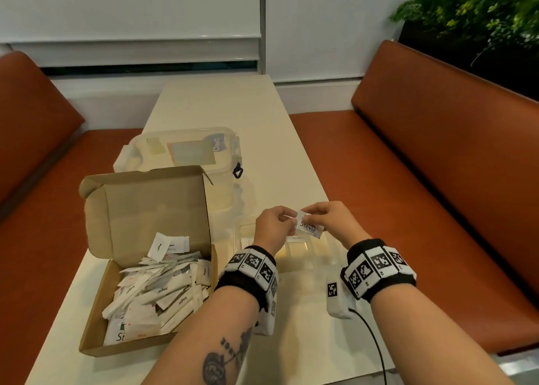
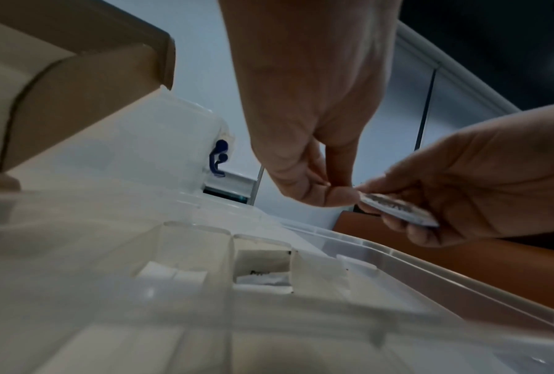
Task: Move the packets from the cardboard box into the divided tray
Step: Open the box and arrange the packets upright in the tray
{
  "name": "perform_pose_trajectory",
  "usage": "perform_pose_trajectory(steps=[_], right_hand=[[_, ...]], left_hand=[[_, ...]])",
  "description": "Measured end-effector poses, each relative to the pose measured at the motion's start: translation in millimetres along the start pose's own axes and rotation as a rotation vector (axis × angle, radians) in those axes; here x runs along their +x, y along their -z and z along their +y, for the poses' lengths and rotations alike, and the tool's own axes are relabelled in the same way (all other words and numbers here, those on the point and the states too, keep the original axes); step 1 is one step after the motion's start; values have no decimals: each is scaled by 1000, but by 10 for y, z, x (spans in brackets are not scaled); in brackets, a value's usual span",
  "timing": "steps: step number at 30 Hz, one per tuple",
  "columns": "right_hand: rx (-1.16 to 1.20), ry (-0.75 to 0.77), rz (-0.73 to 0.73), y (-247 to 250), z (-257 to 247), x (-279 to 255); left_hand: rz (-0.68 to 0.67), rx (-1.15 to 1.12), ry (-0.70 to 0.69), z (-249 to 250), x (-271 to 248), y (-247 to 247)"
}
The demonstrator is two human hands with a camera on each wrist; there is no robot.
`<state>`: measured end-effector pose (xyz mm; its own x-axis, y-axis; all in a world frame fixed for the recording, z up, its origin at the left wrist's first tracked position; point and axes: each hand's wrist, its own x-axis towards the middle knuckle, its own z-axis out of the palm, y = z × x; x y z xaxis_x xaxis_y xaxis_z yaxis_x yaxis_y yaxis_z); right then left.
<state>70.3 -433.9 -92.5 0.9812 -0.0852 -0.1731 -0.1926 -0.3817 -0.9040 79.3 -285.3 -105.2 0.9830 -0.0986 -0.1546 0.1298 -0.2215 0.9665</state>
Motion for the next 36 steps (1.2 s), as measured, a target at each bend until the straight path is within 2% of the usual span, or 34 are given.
perform_pose_trajectory(steps=[3,7,9,11,15,18,21,26,31,36], right_hand=[[-91,-52,27,17,17,58],[-418,-101,277,-9,98,96],[-584,-82,270,-78,131,83],[-674,-50,227,-169,173,85],[-628,-84,222,-274,258,103],[-642,-86,207,-308,275,121],[-783,-50,149,-287,220,134],[-922,124,216,-101,162,147],[-1148,-4,-13,-128,195,47],[-1183,27,5,-186,281,-17]], left_hand=[[17,111,-56,-24,-30,23],[193,526,-116,-170,-44,230],[269,647,-106,-242,-86,342],[285,642,-48,-290,-140,402],[254,597,81,-335,-193,469],[242,577,80,-335,-200,521],[230,573,69,-323,-219,541],[236,559,70,-321,-228,542],[238,576,77,-310,-224,540],[224,566,91,-312,-223,543]])
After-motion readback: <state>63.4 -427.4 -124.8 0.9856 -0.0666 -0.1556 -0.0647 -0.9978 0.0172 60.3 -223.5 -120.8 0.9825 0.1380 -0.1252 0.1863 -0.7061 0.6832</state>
